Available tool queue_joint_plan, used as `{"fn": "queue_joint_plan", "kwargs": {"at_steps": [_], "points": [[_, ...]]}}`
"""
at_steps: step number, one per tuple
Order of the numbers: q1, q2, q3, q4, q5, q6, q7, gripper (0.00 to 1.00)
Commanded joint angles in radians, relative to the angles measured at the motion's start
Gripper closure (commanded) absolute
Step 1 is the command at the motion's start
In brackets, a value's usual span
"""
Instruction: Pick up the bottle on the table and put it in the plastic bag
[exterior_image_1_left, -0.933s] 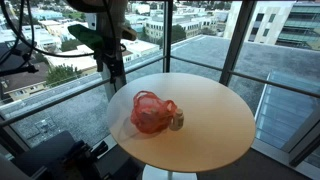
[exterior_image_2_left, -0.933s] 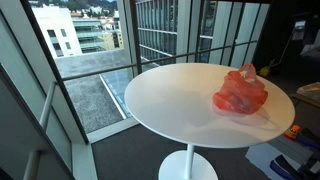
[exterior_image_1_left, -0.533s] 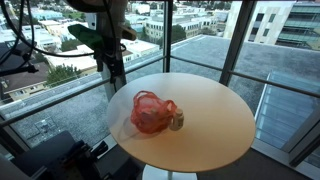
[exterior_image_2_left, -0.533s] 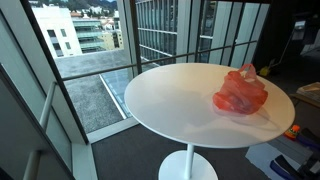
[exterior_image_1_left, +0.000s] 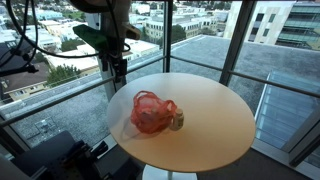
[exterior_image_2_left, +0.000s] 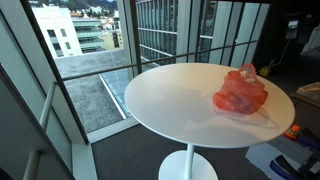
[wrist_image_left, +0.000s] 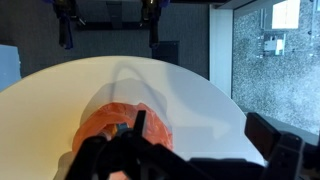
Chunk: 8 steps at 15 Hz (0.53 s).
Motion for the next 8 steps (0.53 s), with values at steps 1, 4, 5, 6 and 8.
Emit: {"fn": "queue_joint_plan", "kwargs": {"at_steps": [1,4,5,6,8], "points": [[-0.037,0.061,-0.002,0.067,-0.033,0.037,0.041,0.0],[-0.072,0.111,-0.008,0.105,-0.073,0.096,0.077,0.0],[-0.085,0.13,-0.011,0.116,-0.091,0.118,0.092,0.0],[-0.097,0.147,-0.014,0.124,-0.113,0.143,0.112,0.0],[-0.12,0.184,-0.022,0.137,-0.16,0.188,0.154,0.0]]}}
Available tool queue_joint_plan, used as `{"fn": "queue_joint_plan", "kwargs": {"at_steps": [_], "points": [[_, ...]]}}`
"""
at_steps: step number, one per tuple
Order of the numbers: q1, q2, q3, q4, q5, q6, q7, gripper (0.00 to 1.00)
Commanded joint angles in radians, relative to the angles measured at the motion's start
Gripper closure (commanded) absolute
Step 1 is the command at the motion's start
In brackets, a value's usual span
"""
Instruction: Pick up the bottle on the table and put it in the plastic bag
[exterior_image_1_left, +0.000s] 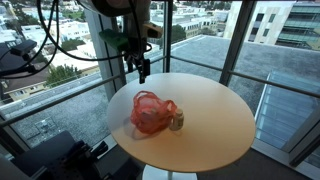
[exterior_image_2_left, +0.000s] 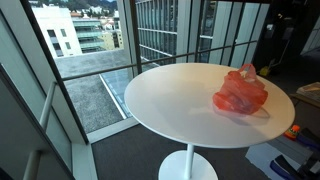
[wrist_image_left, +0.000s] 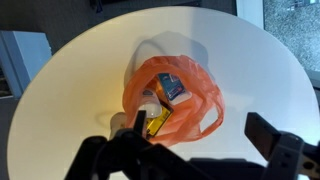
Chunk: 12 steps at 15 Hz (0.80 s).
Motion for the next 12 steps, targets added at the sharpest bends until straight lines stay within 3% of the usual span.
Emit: {"fn": "queue_joint_plan", "kwargs": {"at_steps": [1,7,12], "points": [[-0.036,0.08,-0.015,0.054,-0.079,0.056,0.089,0.0],[-0.076,0.181,-0.056,0.078,-0.172,0.147,0.211,0.0],[-0.07,0.185,-0.069,0.061,-0.153,0.148,0.185,0.0]]}}
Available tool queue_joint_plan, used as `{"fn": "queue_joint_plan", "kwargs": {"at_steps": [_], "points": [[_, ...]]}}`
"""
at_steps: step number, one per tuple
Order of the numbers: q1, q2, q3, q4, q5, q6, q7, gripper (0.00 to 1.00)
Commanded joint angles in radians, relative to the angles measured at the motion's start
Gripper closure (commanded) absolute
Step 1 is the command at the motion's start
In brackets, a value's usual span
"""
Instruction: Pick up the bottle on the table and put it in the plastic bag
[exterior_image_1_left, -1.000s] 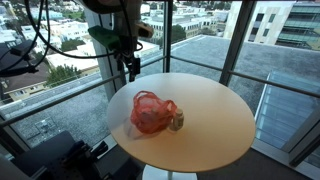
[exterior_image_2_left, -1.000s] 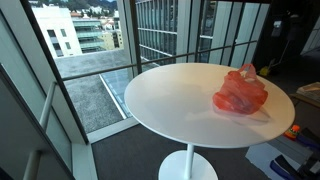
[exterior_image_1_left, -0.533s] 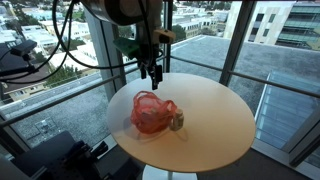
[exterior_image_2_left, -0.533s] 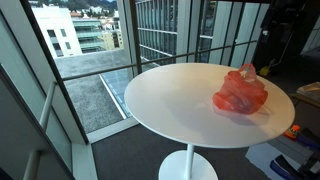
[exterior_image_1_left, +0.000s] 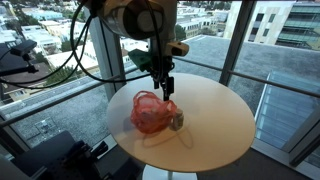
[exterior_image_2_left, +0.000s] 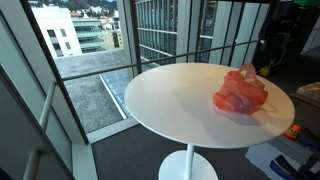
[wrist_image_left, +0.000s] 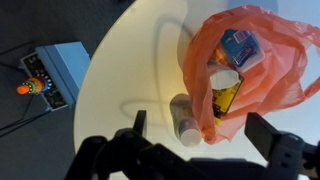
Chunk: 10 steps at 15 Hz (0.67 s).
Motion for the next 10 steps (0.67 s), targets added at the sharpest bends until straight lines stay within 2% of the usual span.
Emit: {"fn": "queue_joint_plan", "kwargs": {"at_steps": [1,10], "points": [[0.007,0.001,-0.007,0.004,0.0,-0.002,0.002,0.0],[0.007,0.156,-0.034,0.073,-0.078,0.2,0.194,0.0]]}}
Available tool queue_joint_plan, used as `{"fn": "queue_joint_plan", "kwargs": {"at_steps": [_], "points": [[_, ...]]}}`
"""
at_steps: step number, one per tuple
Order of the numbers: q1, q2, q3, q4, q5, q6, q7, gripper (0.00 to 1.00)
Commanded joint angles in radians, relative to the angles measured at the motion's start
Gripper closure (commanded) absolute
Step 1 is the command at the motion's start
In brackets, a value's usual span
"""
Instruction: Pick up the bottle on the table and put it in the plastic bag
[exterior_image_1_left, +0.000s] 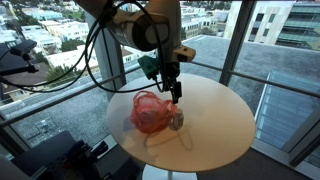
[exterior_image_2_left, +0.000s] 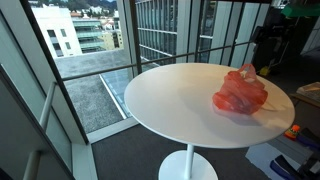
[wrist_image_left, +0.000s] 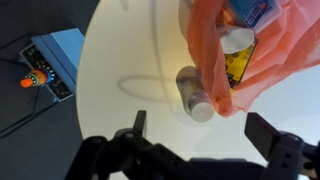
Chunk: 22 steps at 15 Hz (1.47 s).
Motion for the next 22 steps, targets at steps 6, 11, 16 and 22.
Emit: {"fn": "queue_joint_plan", "kwargs": {"at_steps": [6,11,16,22], "points": [[0.04,0.206,-0.041,0.169,-0.055,0.051,0.2,0.0],[0.068,0.307,-0.065,0.264,-0.036,0.035,0.259,0.0],[0.089,0.388,-0.083,0.32,-0.022,0.027,0.305,0.0],[0.106,0.437,-0.084,0.333,-0.003,0.021,0.345,0.0]]}}
